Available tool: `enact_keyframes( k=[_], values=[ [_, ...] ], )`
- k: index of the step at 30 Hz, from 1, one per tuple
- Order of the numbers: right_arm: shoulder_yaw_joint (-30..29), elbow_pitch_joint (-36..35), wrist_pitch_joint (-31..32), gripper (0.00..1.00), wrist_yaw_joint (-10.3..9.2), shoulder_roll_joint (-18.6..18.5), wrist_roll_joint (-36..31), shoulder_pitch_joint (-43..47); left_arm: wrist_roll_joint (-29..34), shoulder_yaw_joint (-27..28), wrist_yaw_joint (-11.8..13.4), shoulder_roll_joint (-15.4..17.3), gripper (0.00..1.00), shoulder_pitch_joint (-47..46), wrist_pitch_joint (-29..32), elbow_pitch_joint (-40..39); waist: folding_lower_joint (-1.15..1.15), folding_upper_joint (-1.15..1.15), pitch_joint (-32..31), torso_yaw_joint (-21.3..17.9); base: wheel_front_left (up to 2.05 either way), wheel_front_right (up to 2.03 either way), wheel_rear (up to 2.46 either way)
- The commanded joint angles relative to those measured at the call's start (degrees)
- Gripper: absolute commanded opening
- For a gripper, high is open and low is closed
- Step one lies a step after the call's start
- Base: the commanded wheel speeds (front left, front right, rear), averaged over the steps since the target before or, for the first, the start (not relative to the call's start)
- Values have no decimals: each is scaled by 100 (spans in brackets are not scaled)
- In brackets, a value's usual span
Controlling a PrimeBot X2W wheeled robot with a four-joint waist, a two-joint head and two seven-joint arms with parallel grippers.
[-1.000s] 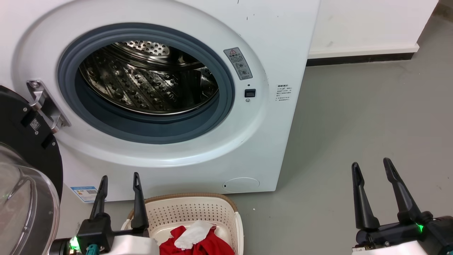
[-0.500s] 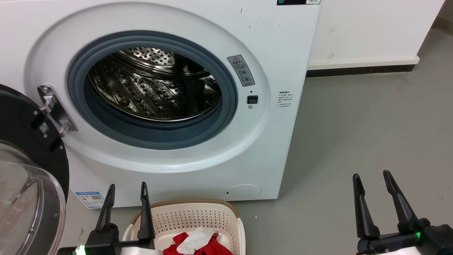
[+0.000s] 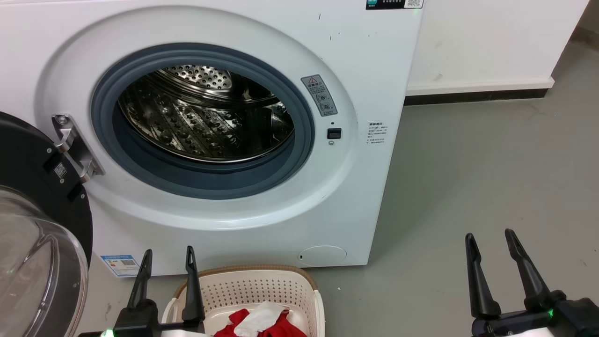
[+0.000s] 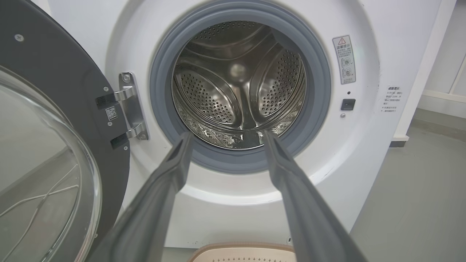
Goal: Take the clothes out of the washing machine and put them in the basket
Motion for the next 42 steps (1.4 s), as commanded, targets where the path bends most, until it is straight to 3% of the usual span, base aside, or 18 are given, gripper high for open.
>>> enact_keyframes(
  k=[1,4,5,10,25,42],
  values=[
    [4,7,-15,100,-2,1,0,47,4,15,17,-13,100,42,-14,13,0,0,2,-1,0,0,0],
    [7,13,-15,100,-2,1,-1,34,24,31,43,-13,100,31,-14,34,0,0,4,-6,0,0,0],
    [7,8,0,0,0,0,2,1,16,20,21,0,0,0,0,24,0,0,4,-6,0,0,0],
    [25,223,22,0,0,0,78,13,-62,-13,19,1,0,62,10,210,0,0,9,-5,0,0,0],
    [11,602,320,0,0,-124,1889,-314,-1950,52,-269,110,0,-227,325,463,0,0,22,28,0,0,0],
    [-49,963,640,0,0,-198,3541,-621,-3688,137,-563,178,0,-533,649,771,0,0,39,67,0,0,0]
  ],
)
